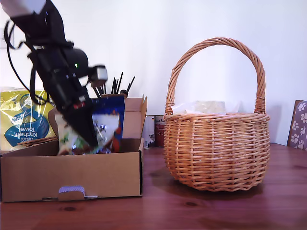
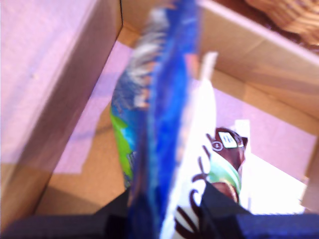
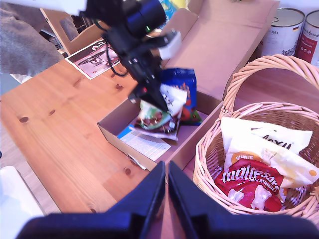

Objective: Move the bags of Easter eggs from the cardboard box on the left into the woven basket on the right side.

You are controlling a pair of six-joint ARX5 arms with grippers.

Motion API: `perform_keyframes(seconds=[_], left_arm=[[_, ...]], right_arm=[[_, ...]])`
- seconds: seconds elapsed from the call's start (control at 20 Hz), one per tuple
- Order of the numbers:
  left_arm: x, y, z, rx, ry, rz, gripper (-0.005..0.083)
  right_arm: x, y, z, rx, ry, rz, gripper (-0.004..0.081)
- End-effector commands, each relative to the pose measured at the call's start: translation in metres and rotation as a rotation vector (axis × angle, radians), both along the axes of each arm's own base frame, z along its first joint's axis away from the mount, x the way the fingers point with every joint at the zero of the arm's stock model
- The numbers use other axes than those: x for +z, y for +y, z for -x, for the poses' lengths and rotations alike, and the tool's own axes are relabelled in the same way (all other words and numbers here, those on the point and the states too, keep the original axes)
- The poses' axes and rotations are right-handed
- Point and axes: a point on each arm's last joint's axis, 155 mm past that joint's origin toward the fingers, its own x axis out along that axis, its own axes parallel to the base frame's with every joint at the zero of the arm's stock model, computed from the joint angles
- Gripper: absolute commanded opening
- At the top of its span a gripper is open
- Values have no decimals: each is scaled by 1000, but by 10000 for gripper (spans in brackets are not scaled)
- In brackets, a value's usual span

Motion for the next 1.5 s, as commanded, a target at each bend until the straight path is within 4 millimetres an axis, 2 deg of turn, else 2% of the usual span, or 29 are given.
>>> perform_keyframes(seconds=[0.0,0.2,0.4,0.55,0.7,0.8,0.9,1.1,1.25,1.45], left_arm=[[40,-2,2,-7,-85,34,80],[96,-4,12,-10,-185,92,80],[143,-40,47,-16,-134,288,79],[150,-76,74,-94,-81,356,79],[159,-111,92,-195,-111,398,79],[164,-137,112,-276,-118,431,79],[164,-156,122,-331,-128,450,79],[161,-196,117,-358,-188,495,79],[151,-216,93,-319,-285,481,79],[125,-229,51,-228,-406,414,79]], right_arm=[[-2,1,2,9,0,-1,-12],[-2,1,2,9,-1,-1,-12],[1,-1,2,3,-15,-3,-12],[6,-15,7,-40,-47,6,-12],[2,-35,16,-96,-53,40,-12],[0,-49,22,-136,-57,61,-12],[4,-55,28,-144,-75,49,-12],[8,-59,35,-145,-95,33,-12],[8,-59,35,-144,-93,35,-12],[8,-59,35,-144,-92,35,-12]])
